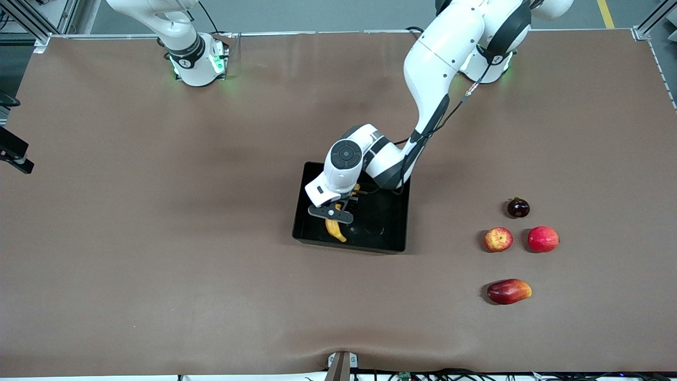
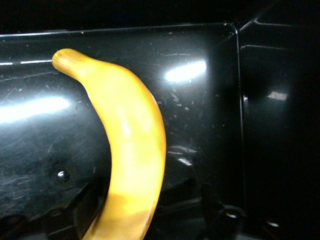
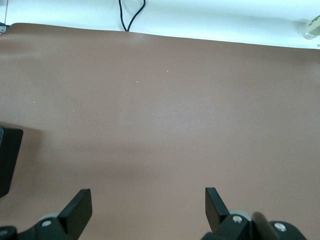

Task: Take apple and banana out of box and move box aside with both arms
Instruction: 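Move the left gripper back into the box and grasp the banana, then lift the banana out of the box with the left gripper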

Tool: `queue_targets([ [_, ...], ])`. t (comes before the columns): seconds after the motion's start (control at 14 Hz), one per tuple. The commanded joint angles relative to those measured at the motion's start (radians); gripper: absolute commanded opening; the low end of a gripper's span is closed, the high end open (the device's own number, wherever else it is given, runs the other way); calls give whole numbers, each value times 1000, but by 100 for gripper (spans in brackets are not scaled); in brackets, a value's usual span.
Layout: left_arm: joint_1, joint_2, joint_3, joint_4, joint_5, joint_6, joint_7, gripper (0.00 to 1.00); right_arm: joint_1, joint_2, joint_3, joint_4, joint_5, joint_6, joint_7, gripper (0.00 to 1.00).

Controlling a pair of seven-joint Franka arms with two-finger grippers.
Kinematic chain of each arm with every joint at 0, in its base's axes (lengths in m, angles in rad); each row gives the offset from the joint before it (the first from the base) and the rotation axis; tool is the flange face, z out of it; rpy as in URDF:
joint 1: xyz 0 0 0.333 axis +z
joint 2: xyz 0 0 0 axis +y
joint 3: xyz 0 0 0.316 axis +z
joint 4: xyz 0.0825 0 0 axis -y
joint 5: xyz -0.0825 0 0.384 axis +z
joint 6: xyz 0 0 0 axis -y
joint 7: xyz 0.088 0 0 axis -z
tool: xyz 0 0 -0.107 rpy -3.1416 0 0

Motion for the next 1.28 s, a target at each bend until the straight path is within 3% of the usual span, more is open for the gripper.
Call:
queue_targets([
  [0.0, -5, -4, 12, 17, 7, 2, -2, 0, -10, 0, 7, 19, -17, -5, -8, 100],
  [0.36, 4, -25, 12, 21, 0, -42, 3, 0, -13, 1, 7, 19, -17, -3, -8, 100],
  [1.21, 81, -183, 1, 26, -26, -240, -6, 0, -13, 1, 7, 19, -17, -6, -8, 100],
])
